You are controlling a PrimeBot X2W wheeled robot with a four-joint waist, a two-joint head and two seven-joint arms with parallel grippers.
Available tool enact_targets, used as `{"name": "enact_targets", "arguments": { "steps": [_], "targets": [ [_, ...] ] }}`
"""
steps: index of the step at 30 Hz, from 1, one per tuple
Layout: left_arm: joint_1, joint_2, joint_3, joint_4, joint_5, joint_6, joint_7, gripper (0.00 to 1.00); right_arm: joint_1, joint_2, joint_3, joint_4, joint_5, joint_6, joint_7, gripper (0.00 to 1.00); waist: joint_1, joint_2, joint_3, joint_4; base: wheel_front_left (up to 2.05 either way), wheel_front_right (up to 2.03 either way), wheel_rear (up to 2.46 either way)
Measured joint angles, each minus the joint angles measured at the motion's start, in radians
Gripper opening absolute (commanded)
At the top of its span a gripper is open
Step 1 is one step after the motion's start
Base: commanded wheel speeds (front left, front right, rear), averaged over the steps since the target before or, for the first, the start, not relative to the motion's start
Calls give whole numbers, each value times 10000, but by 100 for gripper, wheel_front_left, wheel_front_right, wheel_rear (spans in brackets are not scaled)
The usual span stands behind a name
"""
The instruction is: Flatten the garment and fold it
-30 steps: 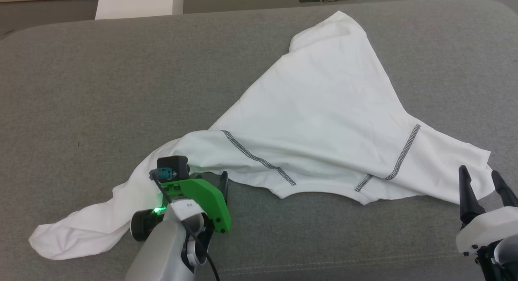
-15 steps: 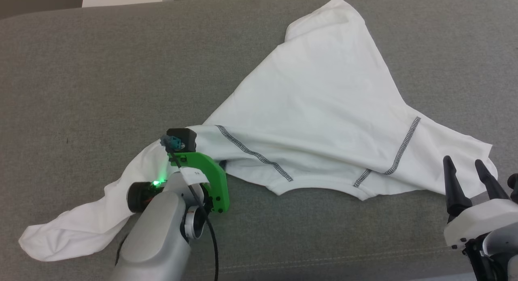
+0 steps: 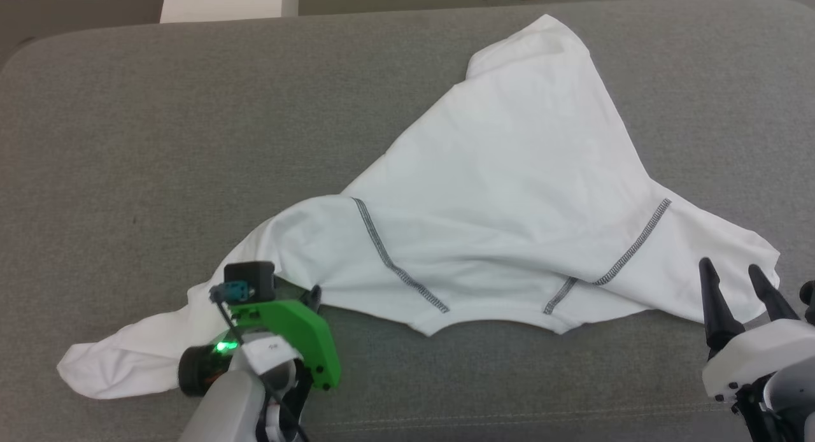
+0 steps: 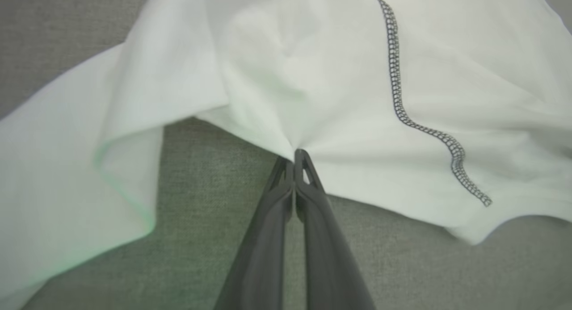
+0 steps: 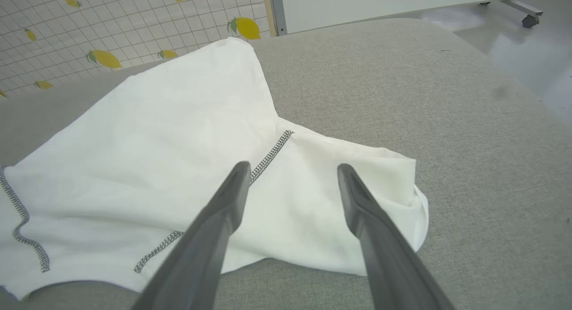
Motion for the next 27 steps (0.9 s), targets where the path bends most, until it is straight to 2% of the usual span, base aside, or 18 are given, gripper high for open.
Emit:
{"name": "enact_targets", "arguments": {
  "steps": [6, 11, 17, 27],
  "targets": [
    [1675, 416, 307, -1902, -173, 512, 165, 0, 733, -2, -437, 44, 311, 0, 1440, 100, 0, 0, -314, 425, 0, 0, 0],
    [2209, 458, 332, -2426, -412, 706, 360, 0, 1173, -2, -673, 67, 349, 0, 2357, 100, 0, 0, -450, 674, 0, 0, 0],
    [2276, 456, 355, -2640, -435, 780, 366, 0, 1050, -6, -546, 756, 600, 0, 2403, 100, 0, 0, -316, 652, 0, 0, 0],
    [2101, 470, 299, -2752, -433, 811, 366, 0, -430, -6, -228, 2610, 627, 0, 1896, 100, 0, 0, 249, 668, 0, 0, 0]
  ]
}}
